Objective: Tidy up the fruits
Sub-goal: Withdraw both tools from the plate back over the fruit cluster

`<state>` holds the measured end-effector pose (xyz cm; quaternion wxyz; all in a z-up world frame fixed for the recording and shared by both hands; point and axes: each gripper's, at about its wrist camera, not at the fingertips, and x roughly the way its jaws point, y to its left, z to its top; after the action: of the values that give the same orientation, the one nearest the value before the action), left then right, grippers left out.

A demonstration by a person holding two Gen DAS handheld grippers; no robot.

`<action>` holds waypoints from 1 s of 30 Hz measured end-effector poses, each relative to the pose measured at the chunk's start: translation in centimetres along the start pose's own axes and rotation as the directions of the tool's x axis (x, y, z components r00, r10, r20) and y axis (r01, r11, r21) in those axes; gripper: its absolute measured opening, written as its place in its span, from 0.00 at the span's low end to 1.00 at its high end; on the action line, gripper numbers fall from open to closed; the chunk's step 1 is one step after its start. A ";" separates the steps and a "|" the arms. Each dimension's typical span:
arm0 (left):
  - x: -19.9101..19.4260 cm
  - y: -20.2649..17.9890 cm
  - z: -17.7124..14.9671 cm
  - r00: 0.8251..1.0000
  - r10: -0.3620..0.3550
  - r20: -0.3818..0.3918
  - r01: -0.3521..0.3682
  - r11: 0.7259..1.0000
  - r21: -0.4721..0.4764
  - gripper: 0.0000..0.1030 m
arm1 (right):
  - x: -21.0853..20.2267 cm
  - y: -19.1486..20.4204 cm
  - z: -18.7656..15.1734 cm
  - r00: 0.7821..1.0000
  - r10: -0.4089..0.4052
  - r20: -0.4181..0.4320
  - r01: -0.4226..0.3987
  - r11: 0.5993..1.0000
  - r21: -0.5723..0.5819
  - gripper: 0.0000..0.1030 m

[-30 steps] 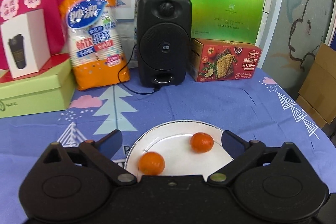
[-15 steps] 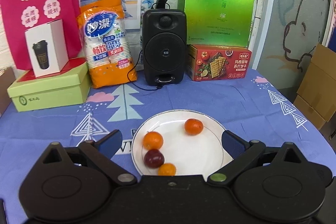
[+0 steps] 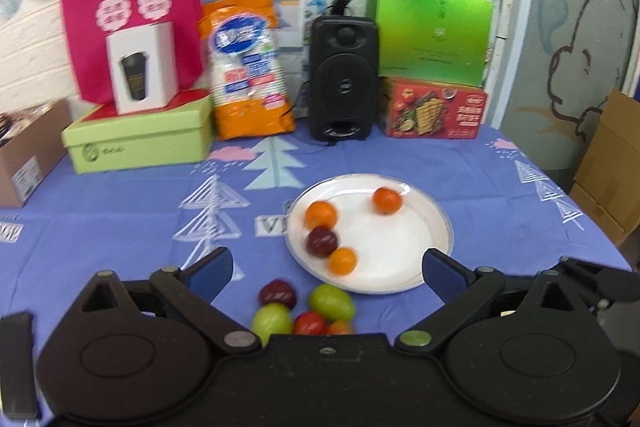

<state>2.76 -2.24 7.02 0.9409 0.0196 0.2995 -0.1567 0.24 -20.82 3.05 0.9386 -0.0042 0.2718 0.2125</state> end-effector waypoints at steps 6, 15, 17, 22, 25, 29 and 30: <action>-1.2 2.8 -3.1 0.997 0.055 -0.046 -0.057 0.996 -0.062 1.00 | -0.2 0.1 -1.1 1.000 -0.002 -0.031 0.003 1.000 0.011 1.00; -1.5 4.4 -6.6 0.993 0.044 -0.110 -0.055 0.993 -0.101 1.00 | 0.7 0.7 -3.2 0.994 0.009 -0.111 -0.007 1.000 0.013 1.00; -1.4 4.2 -6.8 0.993 0.030 -0.112 -0.041 0.995 -0.094 1.00 | 0.9 0.9 -3.3 0.993 0.010 -0.121 -0.009 1.000 0.013 1.00; -1.6 4.0 -6.6 0.996 0.025 -0.089 -0.031 0.997 -0.074 1.00 | 1.5 1.5 -3.1 0.991 0.027 -0.127 -0.027 1.000 0.003 1.00; -1.5 4.4 -6.7 0.996 0.023 -0.090 -0.030 0.996 -0.085 1.00 | 2.0 1.8 -3.1 0.989 0.040 -0.139 -0.041 0.999 -0.003 1.00; -1.1 4.7 -7.0 0.995 0.020 -0.098 -0.029 0.995 -0.095 1.00 | 2.7 2.3 -3.2 0.985 0.053 -0.166 -0.057 0.998 -0.020 1.00; -1.0 4.7 -7.1 0.995 0.015 -0.102 -0.025 0.995 -0.094 1.00 | 2.9 2.4 -3.2 0.984 0.051 -0.173 -0.056 0.998 -0.023 1.00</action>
<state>-0.51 3.47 1.49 0.9259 -0.0146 0.3537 -0.1316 -0.16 -17.93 -0.92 0.9053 -0.0283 0.3492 0.2402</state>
